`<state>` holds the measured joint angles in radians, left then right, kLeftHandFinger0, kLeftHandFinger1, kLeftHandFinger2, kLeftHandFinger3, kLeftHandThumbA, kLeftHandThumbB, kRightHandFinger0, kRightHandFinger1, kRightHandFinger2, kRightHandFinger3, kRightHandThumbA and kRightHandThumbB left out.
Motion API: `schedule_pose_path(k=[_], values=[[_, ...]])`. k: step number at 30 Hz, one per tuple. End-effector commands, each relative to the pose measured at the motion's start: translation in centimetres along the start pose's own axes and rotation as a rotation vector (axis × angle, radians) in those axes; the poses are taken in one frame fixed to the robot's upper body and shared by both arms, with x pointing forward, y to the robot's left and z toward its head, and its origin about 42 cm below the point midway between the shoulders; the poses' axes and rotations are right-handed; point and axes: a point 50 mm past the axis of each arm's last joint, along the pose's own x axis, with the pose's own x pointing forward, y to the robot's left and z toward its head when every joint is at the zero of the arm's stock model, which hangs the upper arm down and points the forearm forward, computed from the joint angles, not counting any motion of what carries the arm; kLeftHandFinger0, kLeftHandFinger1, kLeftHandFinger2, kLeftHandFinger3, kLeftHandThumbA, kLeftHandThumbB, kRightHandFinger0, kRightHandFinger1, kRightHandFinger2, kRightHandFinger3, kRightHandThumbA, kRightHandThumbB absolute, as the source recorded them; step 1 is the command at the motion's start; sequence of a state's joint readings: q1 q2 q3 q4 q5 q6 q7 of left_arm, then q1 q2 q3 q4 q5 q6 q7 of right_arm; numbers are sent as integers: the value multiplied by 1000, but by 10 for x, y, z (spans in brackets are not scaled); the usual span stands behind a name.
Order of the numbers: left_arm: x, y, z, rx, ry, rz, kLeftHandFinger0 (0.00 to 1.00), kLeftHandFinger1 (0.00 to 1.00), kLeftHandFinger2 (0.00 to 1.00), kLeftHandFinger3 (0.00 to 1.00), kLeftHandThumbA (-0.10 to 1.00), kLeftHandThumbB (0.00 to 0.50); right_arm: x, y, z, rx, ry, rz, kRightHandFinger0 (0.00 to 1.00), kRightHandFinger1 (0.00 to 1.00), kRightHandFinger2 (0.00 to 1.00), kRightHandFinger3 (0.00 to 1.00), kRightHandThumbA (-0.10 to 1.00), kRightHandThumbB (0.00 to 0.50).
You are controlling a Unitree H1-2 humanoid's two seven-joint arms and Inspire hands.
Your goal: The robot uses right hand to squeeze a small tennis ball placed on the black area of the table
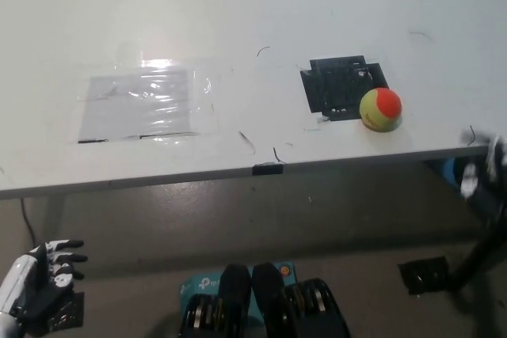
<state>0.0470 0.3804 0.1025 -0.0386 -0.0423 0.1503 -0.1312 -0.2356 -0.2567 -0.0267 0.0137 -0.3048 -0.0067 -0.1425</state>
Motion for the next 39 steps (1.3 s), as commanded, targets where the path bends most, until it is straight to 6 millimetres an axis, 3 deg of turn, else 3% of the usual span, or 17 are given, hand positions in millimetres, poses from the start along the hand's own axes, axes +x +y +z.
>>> schedule_pose_path(k=[1, 3, 5, 7, 10, 11, 12, 14, 15, 17, 18, 21, 23, 26, 29, 37, 39], values=[[1, 6, 10, 13, -26, -15, 397, 494, 586, 659, 160, 3, 41, -28, 56, -18, -141, -34, 182, 253, 453, 752, 110, 286], [2, 5, 11, 25, -29, -19, 403, 507, 606, 665, 188, 14, 57, -32, 71, -31, -194, -19, 194, 254, 428, 731, 118, 297], [1, 6, 12, 33, -22, -24, 411, 514, 625, 692, 257, 39, 74, -33, 84, -54, -257, 27, 138, 213, 396, 704, 168, 309], [2, 6, 13, 33, -22, -24, 411, 514, 624, 692, 265, 41, 74, -33, 84, -54, -257, 28, 134, 210, 393, 700, 171, 310], [3, 6, 14, 36, -31, -25, 391, 496, 594, 664, 236, 34, 88, -28, 95, -100, -268, 109, 175, 265, 505, 834, 250, 329], [3, 6, 13, 34, -35, -29, 382, 487, 587, 648, 219, 25, 90, -25, 97, -130, -258, 132, 227, 355, 615, 952, 306, 340], [3, 6, 13, 30, -31, -29, 390, 492, 588, 642, 212, 29, 93, -23, 97, -164, -250, 158, 316, 495, 728, 1000, 357, 343], [4, 6, 12, 33, -26, -25, 404, 499, 588, 647, 229, 33, 99, -18, 97, -210, -244, 197, 598, 834, 896, 1000, 410, 363], [3, 6, 13, 40, -24, -25, 412, 505, 597, 665, 236, 31, 102, -14, 95, -228, -234, 223, 742, 929, 942, 1000, 424, 375], [3, 6, 13, 46, -20, -25, 415, 506, 600, 672, 240, 31, 103, -13, 95, -236, -230, 235, 800, 941, 945, 1000, 423, 376], [4, 6, 15, 41, -29, -31, 414, 505, 601, 671, 241, 36, 105, -7, 92, -264, -193, 271, 891, 1000, 1000, 1000, 468, 400], [5, 7, 15, 46, -30, -28, 395, 489, 587, 657, 237, 38, 108, -1, 89, -284, -172, 310, 1000, 1000, 1000, 1000, 466, 411], [7, 7, 14, 36, -39, -32, 388, 483, 570, 632, 228, 28, 113, 7, 86, -366, -144, 344, 1000, 1000, 1000, 1000, 542, 438], [7, 7, 15, 32, -45, -32, 369, 466, 548, 610, 176, 18, 119, 14, 83, -403, -122, 361, 1000, 1000, 1000, 1000, 572, 477], [8, 9, 17, 49, -35, -35, 387, 486, 566, 635, 231, 27, 126, 23, 80, -440, -115, 362, 1000, 1000, 1000, 1000, 624, 499], [11, 9, 21, 48, -44, -37, 393, 485, 576, 643, 231, 32, 141, 44, 75, -449, -110, 343, 1000, 1000, 1000, 1000, 640, 498], [10, 9, 21, 53, -41, -39, 423, 510, 611, 686, 239, 22, 143, 50, 73, -450, -112, 345, 1000, 1000, 1000, 1000, 631, 491]])
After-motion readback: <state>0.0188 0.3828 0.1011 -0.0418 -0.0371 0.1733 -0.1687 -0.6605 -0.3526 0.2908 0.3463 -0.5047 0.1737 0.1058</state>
